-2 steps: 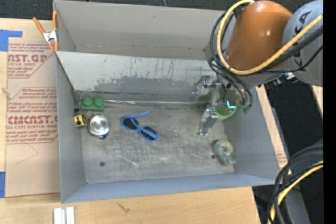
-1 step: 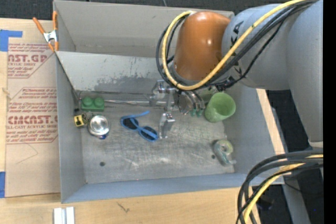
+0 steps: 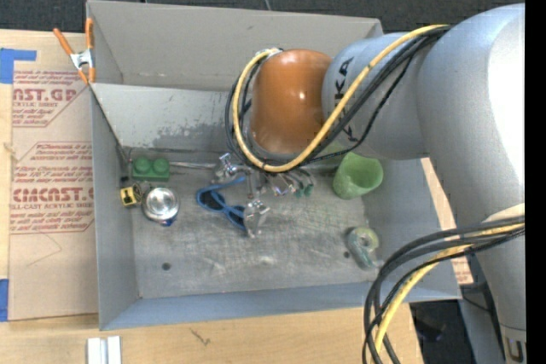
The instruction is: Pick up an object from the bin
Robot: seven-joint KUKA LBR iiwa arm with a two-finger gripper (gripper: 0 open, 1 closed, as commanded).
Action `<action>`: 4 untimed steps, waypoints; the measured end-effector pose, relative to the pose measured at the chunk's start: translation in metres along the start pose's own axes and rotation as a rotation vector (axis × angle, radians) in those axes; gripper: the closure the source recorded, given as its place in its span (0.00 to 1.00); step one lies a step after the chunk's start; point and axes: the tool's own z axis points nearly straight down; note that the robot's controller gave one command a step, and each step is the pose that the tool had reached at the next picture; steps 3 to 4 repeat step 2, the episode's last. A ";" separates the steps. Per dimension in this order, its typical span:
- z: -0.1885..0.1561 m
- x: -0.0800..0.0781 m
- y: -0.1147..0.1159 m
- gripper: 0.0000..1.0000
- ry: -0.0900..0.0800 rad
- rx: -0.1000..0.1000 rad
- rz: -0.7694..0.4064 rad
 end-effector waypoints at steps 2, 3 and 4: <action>-0.144 -0.009 0.014 1.00 -0.007 0.004 -0.034; -0.144 -0.009 0.014 1.00 -0.007 0.004 -0.034; -0.144 -0.009 0.014 1.00 -0.007 0.004 -0.034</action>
Offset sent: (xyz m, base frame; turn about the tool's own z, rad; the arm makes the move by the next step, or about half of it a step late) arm 0.0000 0.0000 0.0000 0.0000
